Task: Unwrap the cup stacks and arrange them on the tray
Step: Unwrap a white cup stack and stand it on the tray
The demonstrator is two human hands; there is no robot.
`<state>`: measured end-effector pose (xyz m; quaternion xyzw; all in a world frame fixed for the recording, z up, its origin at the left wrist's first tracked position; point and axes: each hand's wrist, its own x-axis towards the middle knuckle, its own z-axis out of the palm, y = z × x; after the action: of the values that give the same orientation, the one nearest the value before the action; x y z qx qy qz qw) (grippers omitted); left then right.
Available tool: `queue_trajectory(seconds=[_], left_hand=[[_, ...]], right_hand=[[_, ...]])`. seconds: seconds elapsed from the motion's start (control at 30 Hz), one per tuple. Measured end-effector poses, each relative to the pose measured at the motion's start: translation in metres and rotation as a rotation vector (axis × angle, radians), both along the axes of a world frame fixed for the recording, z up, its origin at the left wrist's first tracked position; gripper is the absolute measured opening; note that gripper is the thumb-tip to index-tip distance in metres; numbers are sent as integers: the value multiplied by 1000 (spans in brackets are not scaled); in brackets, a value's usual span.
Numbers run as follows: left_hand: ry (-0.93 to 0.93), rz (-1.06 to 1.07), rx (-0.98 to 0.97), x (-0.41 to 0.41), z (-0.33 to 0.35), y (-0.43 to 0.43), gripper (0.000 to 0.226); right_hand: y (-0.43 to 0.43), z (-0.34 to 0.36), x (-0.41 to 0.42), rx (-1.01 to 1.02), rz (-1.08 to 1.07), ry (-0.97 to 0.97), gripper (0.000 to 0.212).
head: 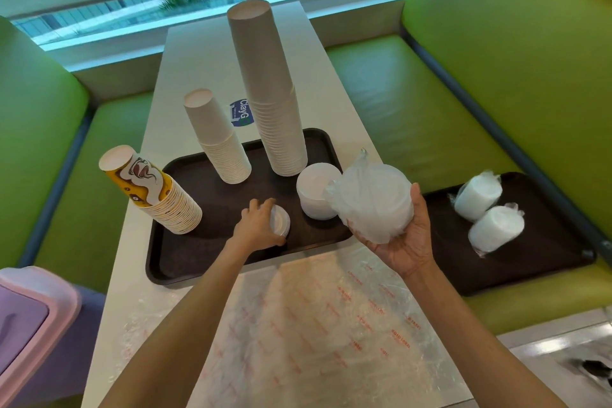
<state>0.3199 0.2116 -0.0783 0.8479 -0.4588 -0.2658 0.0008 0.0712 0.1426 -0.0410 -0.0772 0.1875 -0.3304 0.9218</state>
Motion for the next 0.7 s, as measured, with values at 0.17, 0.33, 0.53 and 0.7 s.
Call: queue_trajectory(seconds=[0.17,0.33,0.53,0.7], left_hand=[[58,23,-25,-1,3,0,113],[22,216,-80,-6,3,1,116],[-39,231,-70,-13,-3,-6,104],[-43,172,-37,-12,-2,-20,99]], right_hand=[[-2,1,0,3,10,3,108],[-3,3,1,-6,4,-19,102],[-4,5,4,-9,12,-12,106],[-4,5,2,-3,13,2,108]])
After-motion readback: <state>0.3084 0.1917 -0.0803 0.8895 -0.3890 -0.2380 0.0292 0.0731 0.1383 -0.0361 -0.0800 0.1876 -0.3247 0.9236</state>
